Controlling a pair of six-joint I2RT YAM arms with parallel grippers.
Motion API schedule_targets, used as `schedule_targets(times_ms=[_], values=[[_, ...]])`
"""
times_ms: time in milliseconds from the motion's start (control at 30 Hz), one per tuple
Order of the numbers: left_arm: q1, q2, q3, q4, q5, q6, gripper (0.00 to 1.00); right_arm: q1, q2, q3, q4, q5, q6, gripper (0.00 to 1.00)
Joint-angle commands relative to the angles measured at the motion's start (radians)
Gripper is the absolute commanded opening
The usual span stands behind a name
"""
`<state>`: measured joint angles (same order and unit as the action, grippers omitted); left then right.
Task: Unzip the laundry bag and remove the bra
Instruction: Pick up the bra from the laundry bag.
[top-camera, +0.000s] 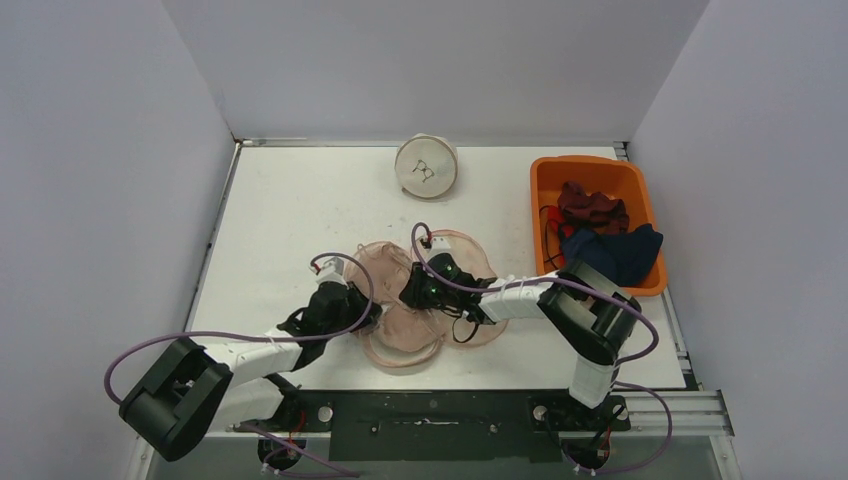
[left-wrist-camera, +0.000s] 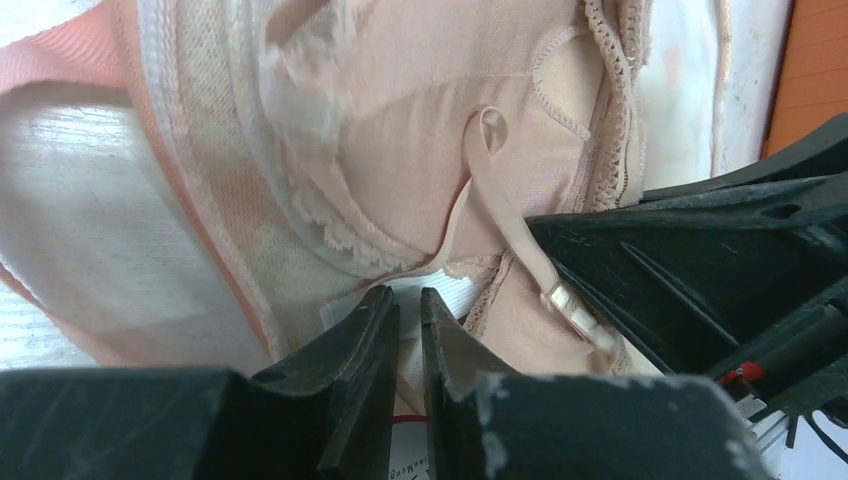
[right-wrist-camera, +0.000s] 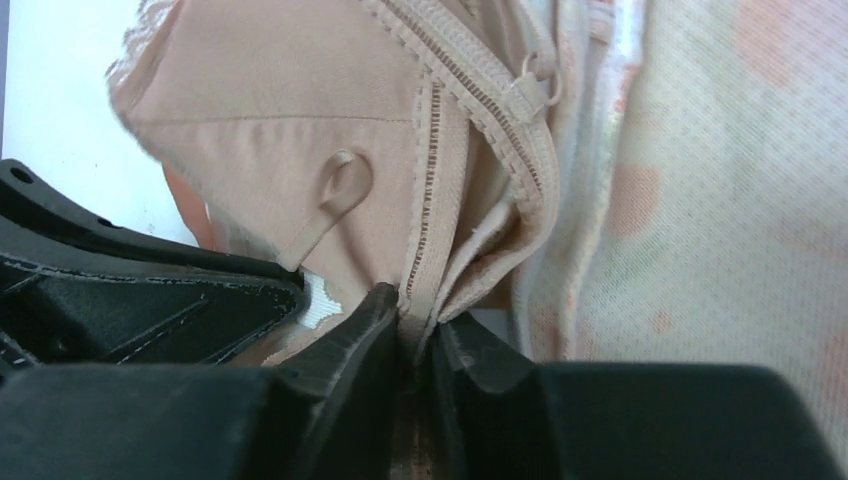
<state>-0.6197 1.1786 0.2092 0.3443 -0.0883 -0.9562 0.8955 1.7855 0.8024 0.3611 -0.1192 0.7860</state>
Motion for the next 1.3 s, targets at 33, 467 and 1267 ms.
schedule_targets(times_ms=[33, 467, 1267], values=[[0.005, -0.072, 0.002, -0.043, -0.003, 0.022, 0.15, 0.030, -0.082, 0.017, -0.030, 0.038, -0.055, 0.06], [0.017, -0.277, -0.003, -0.246, -0.073, 0.018, 0.26, 0.045, -0.243, -0.016, -0.124, 0.094, -0.128, 0.05], [0.026, -0.245, -0.042, -0.218, -0.037, -0.013, 0.34, 0.011, -0.244, -0.059, -0.097, 0.018, -0.103, 0.39]])
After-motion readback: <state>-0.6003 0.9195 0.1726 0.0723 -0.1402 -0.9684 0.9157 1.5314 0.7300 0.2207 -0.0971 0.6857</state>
